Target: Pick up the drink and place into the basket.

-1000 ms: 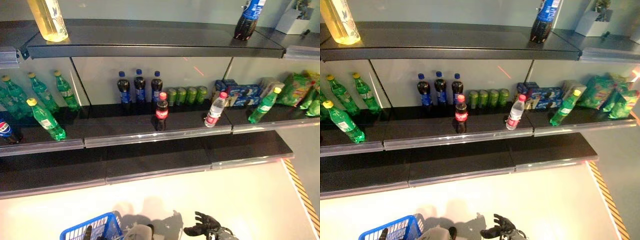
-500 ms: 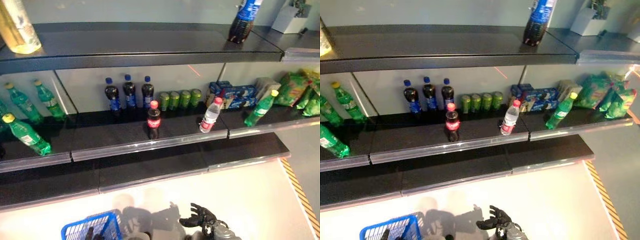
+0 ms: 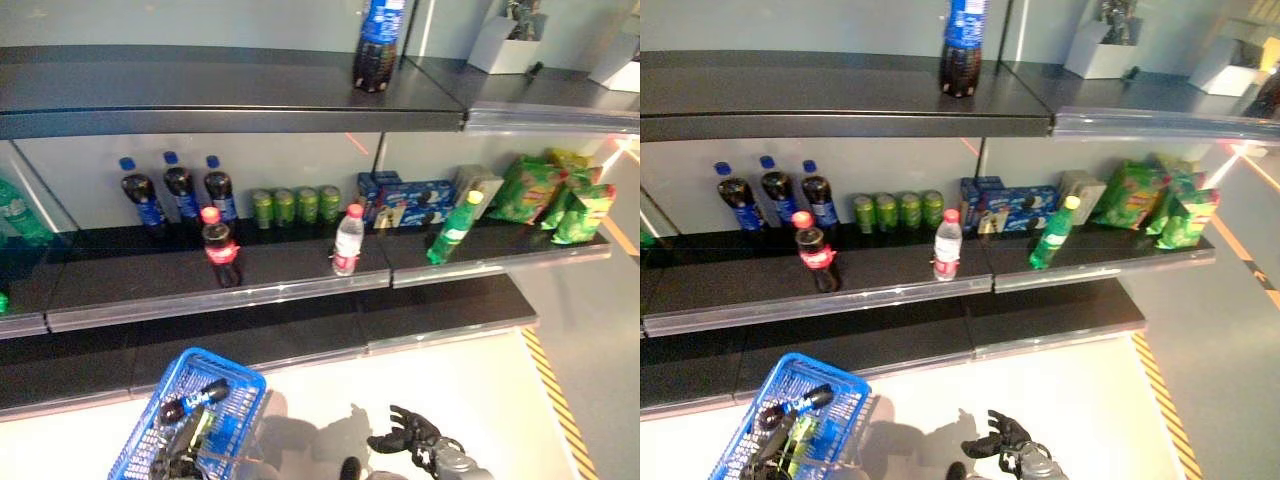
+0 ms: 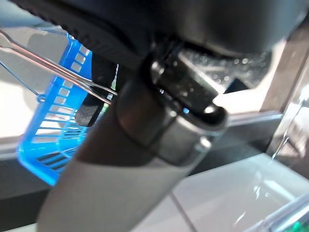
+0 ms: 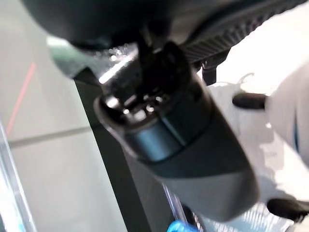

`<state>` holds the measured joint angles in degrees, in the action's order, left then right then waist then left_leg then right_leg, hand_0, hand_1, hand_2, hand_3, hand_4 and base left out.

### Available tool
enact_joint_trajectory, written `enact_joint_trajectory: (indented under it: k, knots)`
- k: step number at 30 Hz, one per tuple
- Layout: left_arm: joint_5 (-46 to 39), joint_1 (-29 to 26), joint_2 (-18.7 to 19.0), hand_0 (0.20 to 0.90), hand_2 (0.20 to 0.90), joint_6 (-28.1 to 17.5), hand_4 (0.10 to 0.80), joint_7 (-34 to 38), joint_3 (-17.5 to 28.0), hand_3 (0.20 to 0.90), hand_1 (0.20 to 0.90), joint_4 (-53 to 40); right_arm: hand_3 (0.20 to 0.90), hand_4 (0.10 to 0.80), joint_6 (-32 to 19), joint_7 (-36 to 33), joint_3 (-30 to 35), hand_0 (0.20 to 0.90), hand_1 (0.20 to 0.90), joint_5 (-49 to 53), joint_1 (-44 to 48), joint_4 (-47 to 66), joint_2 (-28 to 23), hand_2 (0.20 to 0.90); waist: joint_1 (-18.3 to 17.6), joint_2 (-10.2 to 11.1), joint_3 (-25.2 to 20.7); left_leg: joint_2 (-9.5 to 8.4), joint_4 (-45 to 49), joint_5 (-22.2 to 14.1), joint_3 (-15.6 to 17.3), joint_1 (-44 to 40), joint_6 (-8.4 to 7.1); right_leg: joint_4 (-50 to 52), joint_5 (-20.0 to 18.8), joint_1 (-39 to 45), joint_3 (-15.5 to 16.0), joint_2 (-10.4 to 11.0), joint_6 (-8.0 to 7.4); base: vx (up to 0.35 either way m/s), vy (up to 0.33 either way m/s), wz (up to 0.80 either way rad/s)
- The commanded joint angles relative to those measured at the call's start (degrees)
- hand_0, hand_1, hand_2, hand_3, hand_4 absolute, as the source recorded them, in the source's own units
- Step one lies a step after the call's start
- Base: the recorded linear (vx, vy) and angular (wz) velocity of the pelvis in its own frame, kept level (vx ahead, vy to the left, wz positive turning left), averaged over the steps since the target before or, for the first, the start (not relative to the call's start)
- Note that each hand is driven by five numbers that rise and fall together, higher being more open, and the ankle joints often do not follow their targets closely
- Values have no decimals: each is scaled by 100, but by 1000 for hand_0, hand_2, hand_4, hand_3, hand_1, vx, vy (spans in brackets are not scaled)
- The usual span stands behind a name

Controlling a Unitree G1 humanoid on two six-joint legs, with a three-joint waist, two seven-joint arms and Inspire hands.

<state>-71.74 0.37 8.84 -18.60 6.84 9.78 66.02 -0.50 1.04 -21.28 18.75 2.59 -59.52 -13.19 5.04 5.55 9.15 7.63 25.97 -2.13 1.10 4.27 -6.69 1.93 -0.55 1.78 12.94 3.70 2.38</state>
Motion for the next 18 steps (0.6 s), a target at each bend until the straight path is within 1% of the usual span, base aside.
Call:
enact_joint_trajectory:
  k: [1, 2, 3, 4, 6, 7, 8, 9, 10, 11, 12, 13, 14, 15, 16, 17, 18]
  knots:
    - [-394, 662, -83, 300, 300, -367, 100, -297, 93, 200, 300, 155, 900, 800, -468, 156, 216, 900, 900, 295, 255, -188, -56, 900, 289, -330, 272, -1146, -874, -145, 213, 114, 617, 154, 122, 202, -40, -26, -629, 211, -110, -47]
    - [-434, 655, -104, 300, 300, -389, 100, -368, 99, 200, 300, 170, 900, 800, -469, 124, 245, 900, 900, 332, 265, -235, -19, 900, 317, -412, 269, -1291, -1167, 2, 295, 174, 566, 149, 153, 241, -22, -134, -634, 189, -100, -40]
    - [-448, 650, -112, 300, 300, -395, 100, -400, 103, 200, 300, 170, 900, 800, -463, 111, 255, 900, 900, 329, 266, -242, -3, 900, 328, -445, 269, -1334, -1263, 81, 332, 208, 539, 150, 169, 260, -17, -181, -631, 251, -141, -26]
    - [-477, 643, -96, 300, 300, -397, 100, -550, 139, 200, 300, 240, 900, 800, -465, 61, 277, 900, 900, 280, 257, -259, 52, 900, 388, -530, 261, -1485, -1407, 293, 471, 421, 496, 162, 251, 334, 35, -318, -595, 261, -143, 13]
    - [-458, 633, -71, 300, 300, -384, 100, -659, 184, 200, 300, 309, 900, 800, -398, -54, 223, 900, 900, 250, 265, -194, 111, 900, 468, -604, 245, -1647, -1470, 504, 505, 622, 449, 305, 447, 392, 87, -483, -524, 266, -138, 73]
    - [-491, 634, -68, 300, 300, -381, 100, -662, 194, 200, 300, 318, 900, 800, -380, -80, 206, 900, 900, 235, 274, -170, 122, 900, 490, -617, 238, -1684, -1458, 533, 488, 663, 450, 354, 498, 401, 92, -523, -503, 296, -133, 92]
    - [-573, 640, -70, 300, 300, -389, 100, -651, 289, 200, 300, 381, 900, 800, -347, -129, 136, 900, 900, 192, 290, -85, 167, 900, 536, -613, 244, -1749, -1359, 504, 396, 699, 501, 657, 757, 416, 43, -636, -437, 324, -119, 55]
    - [-549, 635, -65, 300, 300, -396, 100, -587, 358, 200, 300, 418, 900, 800, -353, -136, 102, 900, 900, 159, 306, -78, 213, 900, 549, -574, 218, -1770, -1348, 307, 313, 629, 602, 896, 928, 386, 10, -672, -417, 405, -128, 27]
    - [-434, 618, -53, 300, 300, -413, 100, -494, 450, 200, 300, 468, 900, 800, -332, -160, 64, 900, 900, 138, 311, -61, 279, 900, 558, -516, 168, -1795, -1405, 125, 246, 520, 721, 1283, 978, 336, 11, -704, -465, 335, -88, -3]
    - [-342, 602, -38, 300, 300, -420, 100, -427, 517, 200, 300, 497, 900, 800, -306, -184, 45, 900, 900, 134, 296, -31, 319, 900, 553, -461, 160, -1816, -1436, 30, 244, 419, 791, 1579, 954, 327, 26, -697, -539, 347, -109, -30]
    - [-221, 555, -6, 300, 300, -408, 100, -335, 615, 200, 300, 520, 900, 800, -261, -191, 26, 900, 900, 119, 244, 49, 358, 900, 512, -371, 140, -1813, -1497, -46, 293, 274, 882, 2031, 722, 279, 27, -677, -711, 291, -112, -36]
    - [-184, 512, 15, 300, 300, -402, 100, -300, 659, 200, 300, 523, 900, 800, -255, -190, 7, 900, 900, 97, 197, 113, 374, 900, 467, -321, 112, -1791, -1552, -61, 317, 190, 922, 2264, 457, 211, -22, -682, -846, 386, -149, -35]
    - [-261, 431, 75, 300, 300, -372, 100, -355, 575, 200, 300, 518, 900, 800, -280, -152, -73, 900, 900, 22, 111, 231, 377, 900, 345, -280, 93, -1691, -1715, -121, 292, -98, 995, 3292, 5, -29, -113, -650, -1123, 355, -140, -11]
    - [-313, 364, 116, 300, 300, -330, 100, -357, 466, 200, 300, 455, 900, 800, -253, -150, -121, 900, 900, 49, 86, 290, 350, 900, 265, -321, 53, -1559, -1822, -109, 272, -234, 983, 3753, -107, -230, -164, -623, -1172, 378, -154, -4]
    - [-349, 283, 124, 300, 300, -304, 100, -371, 354, 200, 300, 364, 900, 800, -158, -210, -155, 900, 900, 161, 71, 353, 318, 900, 194, -324, 25, -1492, -1857, -122, 248, -324, 966, 3678, -34, -321, -196, -486, -1133, 268, -145, 8]
    - [-435, 198, 116, 300, 300, -318, 100, -405, 221, 200, 300, 302, 900, 800, -62, -268, -141, 900, 900, 224, 61, 378, 296, 900, 131, -321, 27, -1462, -1837, -143, 212, -378, 951, 3344, 90, -310, -207, -271, -1074, 225, -167, 9]
    - [-544, 104, 101, 300, 300, -339, 100, -427, 95, 200, 300, 231, 900, 800, -39, -301, -102, 900, 900, 243, 70, 349, 279, 900, 86, -369, 4, -1385, -1826, -139, 183, -375, 924, 2977, 135, -358, -224, -115, -1018, 210, -251, 22]
